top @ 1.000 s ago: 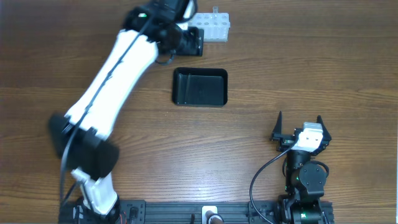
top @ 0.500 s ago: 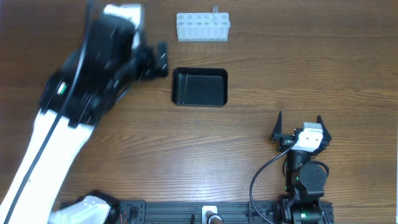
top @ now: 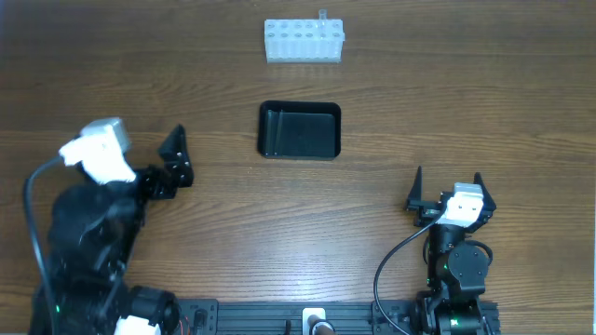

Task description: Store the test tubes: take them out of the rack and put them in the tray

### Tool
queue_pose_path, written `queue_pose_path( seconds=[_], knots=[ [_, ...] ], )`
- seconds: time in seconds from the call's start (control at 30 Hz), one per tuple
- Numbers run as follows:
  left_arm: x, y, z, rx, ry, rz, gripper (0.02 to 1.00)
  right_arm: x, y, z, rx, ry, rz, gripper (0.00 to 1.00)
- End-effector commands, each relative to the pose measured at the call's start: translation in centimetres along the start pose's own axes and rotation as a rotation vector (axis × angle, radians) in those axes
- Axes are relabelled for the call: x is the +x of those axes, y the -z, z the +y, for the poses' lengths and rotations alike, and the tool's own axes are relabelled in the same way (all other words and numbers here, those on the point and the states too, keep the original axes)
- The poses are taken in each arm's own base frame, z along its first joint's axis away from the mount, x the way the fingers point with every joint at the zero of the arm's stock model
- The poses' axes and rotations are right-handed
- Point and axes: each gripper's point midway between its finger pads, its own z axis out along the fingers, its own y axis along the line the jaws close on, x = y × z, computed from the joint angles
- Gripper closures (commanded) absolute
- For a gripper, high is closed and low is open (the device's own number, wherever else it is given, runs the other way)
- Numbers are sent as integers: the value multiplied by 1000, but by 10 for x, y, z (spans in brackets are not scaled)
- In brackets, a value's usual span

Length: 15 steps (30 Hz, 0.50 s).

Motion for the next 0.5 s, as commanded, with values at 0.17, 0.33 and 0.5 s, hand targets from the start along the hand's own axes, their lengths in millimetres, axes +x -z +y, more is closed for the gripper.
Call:
queue_pose_path(
  seconds=[0.17, 0.33, 0.5],
  knots=[
    [-16, 11, 26, 12, 54, -339, 23, 2, 0, -1, 6, -4, 1, 9],
    [-12, 17, 32, 69, 49, -499, 20, 2, 0, -1, 6, -4, 1, 7],
    [5, 17, 45, 74, 41, -572, 20, 2, 0, -1, 6, -4, 1, 7]
  ],
)
